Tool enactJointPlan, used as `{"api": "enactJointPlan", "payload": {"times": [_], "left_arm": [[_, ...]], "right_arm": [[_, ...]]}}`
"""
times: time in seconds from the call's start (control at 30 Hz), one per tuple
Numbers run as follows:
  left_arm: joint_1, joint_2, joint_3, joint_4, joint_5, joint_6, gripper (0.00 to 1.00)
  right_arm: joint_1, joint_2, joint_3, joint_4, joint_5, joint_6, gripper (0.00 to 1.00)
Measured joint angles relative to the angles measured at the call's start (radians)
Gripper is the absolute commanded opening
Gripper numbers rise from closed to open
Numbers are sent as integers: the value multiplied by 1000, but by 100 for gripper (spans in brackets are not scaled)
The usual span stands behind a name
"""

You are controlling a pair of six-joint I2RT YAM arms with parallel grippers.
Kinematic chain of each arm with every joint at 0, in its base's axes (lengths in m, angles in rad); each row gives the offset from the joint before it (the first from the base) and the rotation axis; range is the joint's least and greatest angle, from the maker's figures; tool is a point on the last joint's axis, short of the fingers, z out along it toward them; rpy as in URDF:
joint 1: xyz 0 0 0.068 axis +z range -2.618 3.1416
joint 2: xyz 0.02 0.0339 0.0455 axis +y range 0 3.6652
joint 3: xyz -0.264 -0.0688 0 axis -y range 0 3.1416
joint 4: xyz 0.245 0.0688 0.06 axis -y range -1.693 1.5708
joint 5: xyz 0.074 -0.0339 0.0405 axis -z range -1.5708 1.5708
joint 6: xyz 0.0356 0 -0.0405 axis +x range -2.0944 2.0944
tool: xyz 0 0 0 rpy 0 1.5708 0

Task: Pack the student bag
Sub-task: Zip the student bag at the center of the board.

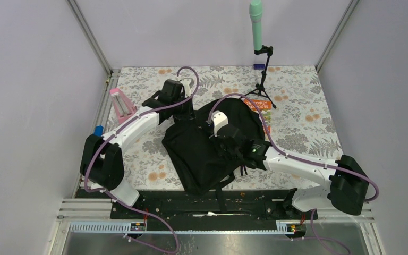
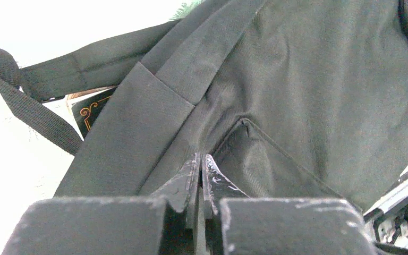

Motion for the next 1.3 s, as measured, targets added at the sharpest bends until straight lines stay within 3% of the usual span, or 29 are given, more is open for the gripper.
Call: {"api": "enactJointPlan", "payload": {"times": [0.67,0.83,0.97,1.13,1.3], "left_arm": [[76,75,52,38,-35,-59,0],[77,53,25,36,1,-62,30],[77,-64,-82,33,19,-125,51],[78,-211,-210,91,44,-292,54],[78,-232,-324,211,71,-473,53]], "right_arm": [[0,-77,-10,-64,-18,46,0],[0,-80,-10,-72,-19,51,0],[0,-83,-10,-73,-18,61,0],[0,-86,-10,-74,-18,71,0],[0,-89,-11,-74,-19,80,0]]}}
